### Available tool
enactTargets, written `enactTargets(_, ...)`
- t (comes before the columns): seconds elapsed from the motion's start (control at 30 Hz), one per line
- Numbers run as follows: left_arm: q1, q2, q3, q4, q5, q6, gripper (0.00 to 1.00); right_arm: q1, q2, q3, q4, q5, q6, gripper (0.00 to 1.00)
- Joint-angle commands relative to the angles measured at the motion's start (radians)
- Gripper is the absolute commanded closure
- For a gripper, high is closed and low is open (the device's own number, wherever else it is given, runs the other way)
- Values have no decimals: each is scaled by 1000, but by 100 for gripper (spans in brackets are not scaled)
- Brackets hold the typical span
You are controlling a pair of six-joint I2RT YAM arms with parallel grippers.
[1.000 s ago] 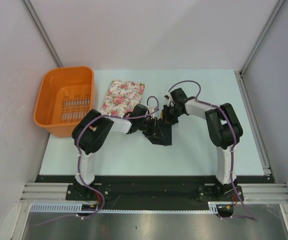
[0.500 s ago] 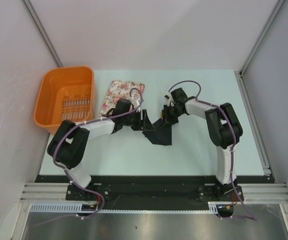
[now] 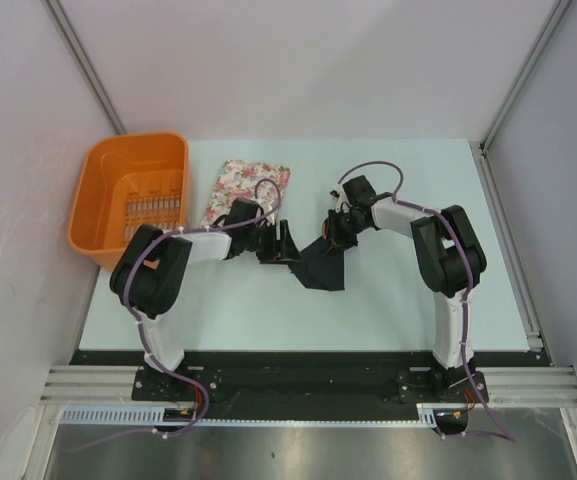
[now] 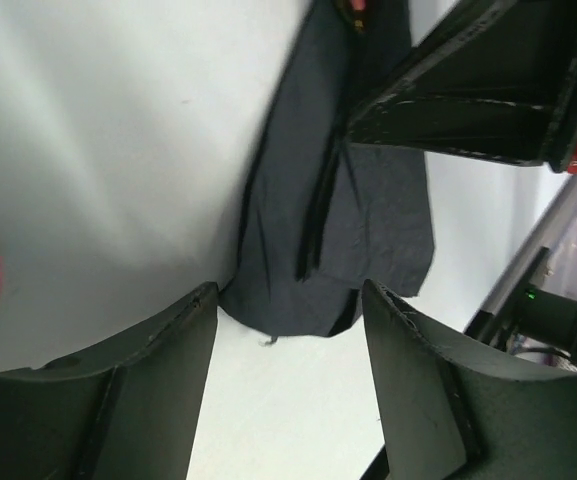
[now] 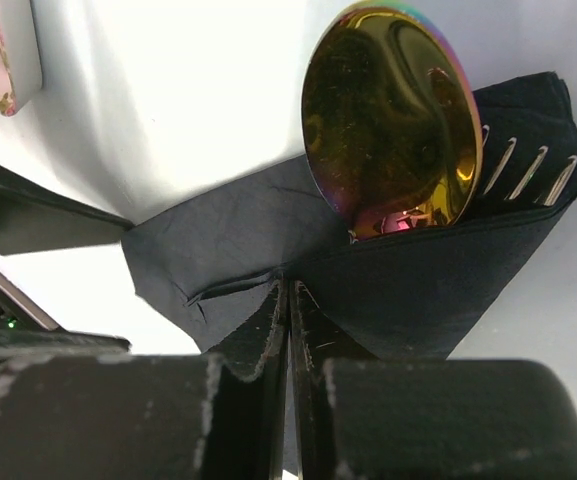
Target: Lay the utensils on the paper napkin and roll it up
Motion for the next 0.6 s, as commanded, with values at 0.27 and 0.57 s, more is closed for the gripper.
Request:
enactTargets(0.27,-84,121,5,287,162,-148,37,12,96,-34,-22,61,1,95)
enactTargets(0.57,-82,144,15,280,139,-189,37,10,96,-39,-16,63,4,95)
